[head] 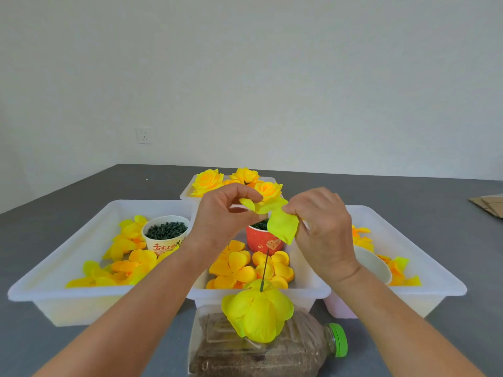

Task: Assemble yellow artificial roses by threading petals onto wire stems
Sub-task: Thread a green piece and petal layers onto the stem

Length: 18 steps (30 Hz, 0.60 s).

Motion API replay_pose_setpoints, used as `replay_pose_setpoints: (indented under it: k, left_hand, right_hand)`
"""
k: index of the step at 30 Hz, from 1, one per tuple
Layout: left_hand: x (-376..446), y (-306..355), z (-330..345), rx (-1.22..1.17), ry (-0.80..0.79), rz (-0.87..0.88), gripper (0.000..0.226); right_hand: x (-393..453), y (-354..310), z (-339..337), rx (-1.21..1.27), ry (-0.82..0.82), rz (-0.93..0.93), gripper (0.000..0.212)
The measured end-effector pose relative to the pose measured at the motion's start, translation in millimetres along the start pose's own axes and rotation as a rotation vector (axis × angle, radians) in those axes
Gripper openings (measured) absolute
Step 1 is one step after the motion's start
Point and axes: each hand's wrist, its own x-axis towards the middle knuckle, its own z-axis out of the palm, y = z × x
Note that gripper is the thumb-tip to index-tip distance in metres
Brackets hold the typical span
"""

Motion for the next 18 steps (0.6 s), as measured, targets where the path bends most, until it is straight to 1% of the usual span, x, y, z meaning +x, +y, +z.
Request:
replay_pose_setpoints:
  k: [2, 5, 7, 10, 14, 18]
  left_hand:
    - [-4, 0, -1, 0.039, 0.011, 0.049, 0.028]
    - [-9, 0, 1, 0.117, 0.007, 0.116, 0.032]
    - [-11, 0, 1, 0.142, 0.014, 0.121, 0.032]
    - [-14, -3, 2, 0.135, 0.066, 0.106, 0.033]
    - [-18, -8, 1, 0.173, 0.164, 0.149, 0.037]
    - [-22, -8, 1, 0.236, 0.191, 0.212, 0.027]
  right_hand:
    - [-4, 0, -2, -0.092, 0.044, -0.080, 0.019]
    - [-11, 0, -6, -0.125, 0.064, -0.109, 0.026]
    - [-14, 1, -8, -0.124, 0.062, -0.124, 0.027]
    - [-15, -1, -10, -0.118, 0.066, -0.142, 0.034]
    - [-17, -3, -13, -0.131, 0.075, -0.167, 0.024]
    - [-18, -6, -14, -0.136, 0.059, -0.187, 0.020]
